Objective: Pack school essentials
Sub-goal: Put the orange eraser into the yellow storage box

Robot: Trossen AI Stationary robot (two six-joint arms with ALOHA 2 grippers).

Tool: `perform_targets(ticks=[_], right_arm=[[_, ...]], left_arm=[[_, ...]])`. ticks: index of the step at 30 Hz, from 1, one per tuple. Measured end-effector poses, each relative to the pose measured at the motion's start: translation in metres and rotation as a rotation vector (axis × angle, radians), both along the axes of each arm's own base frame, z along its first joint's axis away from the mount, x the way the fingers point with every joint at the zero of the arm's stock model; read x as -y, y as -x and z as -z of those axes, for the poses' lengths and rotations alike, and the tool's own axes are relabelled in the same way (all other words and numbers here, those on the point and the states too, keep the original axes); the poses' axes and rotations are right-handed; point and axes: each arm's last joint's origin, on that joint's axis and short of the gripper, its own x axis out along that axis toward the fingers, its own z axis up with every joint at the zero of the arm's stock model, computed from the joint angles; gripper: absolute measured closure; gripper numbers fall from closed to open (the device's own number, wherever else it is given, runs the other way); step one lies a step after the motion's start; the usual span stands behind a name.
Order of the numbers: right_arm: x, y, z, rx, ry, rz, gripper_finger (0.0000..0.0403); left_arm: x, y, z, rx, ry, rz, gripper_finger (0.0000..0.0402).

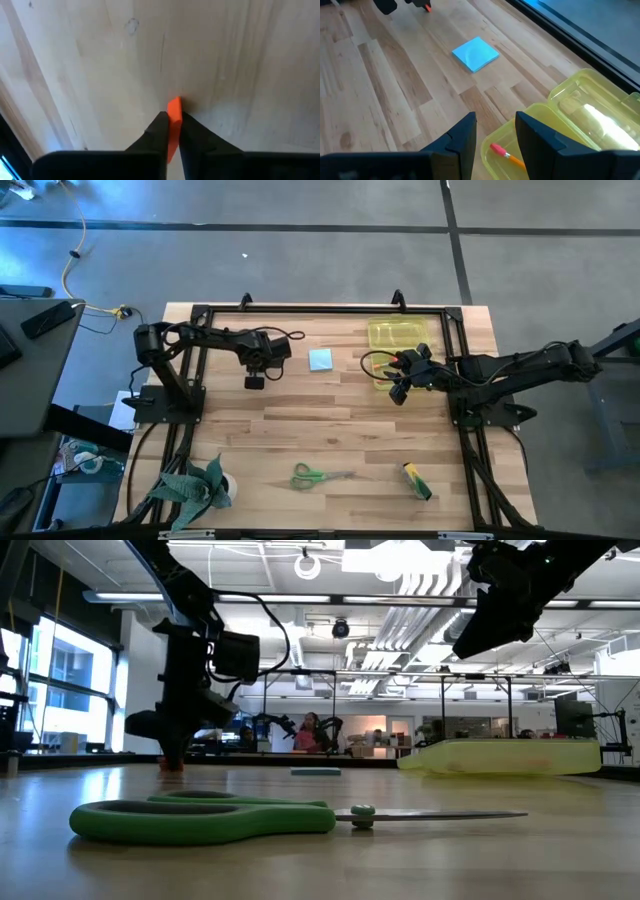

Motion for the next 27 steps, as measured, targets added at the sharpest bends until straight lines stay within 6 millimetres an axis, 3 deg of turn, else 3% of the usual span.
perform_targets(ticks=[9, 16, 21, 27], right_arm=[[-0.001, 0.0, 0.001, -0.004, -0.034, -0.037, 0.0277], [-0.009, -0.001, 0.001, -0.03, -0.053, -0.16, 0.0277], [-0.02, 0.0, 0.001, -0.028, -0.041, -0.232, 0.0277], [-0.031, -0.004, -0.006, 0.044, -0.002, -0.321, 0.0277]], left_arm=[[0.0, 0.0, 0.0, 0.024, 0.004, -0.039, 0.0381], [0.003, -0.004, -0.01, 0.157, 0.071, -0.059, 0.0388], [0.004, -0.01, -0.029, 0.352, 0.128, -0.042, 0.0387], [0.005, -0.025, -0.06, 0.707, 0.165, 0.011, 0.0387]])
